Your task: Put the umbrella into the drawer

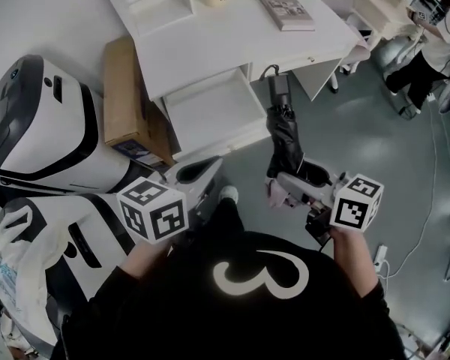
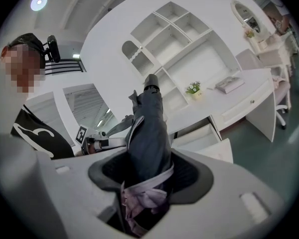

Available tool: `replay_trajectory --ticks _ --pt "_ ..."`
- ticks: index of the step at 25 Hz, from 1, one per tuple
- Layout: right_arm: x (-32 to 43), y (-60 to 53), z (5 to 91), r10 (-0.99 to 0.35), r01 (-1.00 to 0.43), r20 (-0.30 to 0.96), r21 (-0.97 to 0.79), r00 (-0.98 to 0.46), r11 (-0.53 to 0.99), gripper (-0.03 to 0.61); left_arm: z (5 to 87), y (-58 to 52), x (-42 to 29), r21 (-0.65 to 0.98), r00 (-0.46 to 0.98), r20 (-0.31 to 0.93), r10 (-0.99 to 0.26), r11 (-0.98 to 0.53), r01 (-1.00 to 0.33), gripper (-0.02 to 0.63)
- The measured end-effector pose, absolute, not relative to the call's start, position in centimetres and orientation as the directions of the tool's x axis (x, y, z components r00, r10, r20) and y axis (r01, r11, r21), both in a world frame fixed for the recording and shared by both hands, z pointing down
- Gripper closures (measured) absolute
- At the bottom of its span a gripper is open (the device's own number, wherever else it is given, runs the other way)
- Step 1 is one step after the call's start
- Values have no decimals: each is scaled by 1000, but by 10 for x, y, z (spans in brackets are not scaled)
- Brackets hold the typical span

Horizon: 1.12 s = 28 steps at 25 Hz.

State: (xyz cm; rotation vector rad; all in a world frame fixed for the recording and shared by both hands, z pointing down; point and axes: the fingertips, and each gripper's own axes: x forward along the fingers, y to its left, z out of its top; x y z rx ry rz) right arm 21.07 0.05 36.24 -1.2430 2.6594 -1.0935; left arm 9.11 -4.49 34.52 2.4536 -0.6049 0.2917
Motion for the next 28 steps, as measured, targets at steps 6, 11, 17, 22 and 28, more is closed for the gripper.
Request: replay_trajectory --ticks 6,11,17,22,28 --pt "209 -68 365 -638 -676 324 -591 -698 440 344 352 -119 93 531 869 339 -361 -689 -493 604" --pt "198 -124 365 -604 -672 350 -580 -716 460 344 356 -177 84 541 859 343 -379 -668 -511 604" --pt "182 -177 372 -538 -670 409 -545 -737 504 345 367 -227 64 529 836 367 -407 -648 -548 604" --pt "168 -211 381 -489 -678 471 -484 -735 553 346 371 -259 43 534 824 362 -436 -627 -567 604" --pt "151 -241 400 -425 -668 541 -406 -726 624 347 380 -287 19 540 798 368 -477 -589 -602 604"
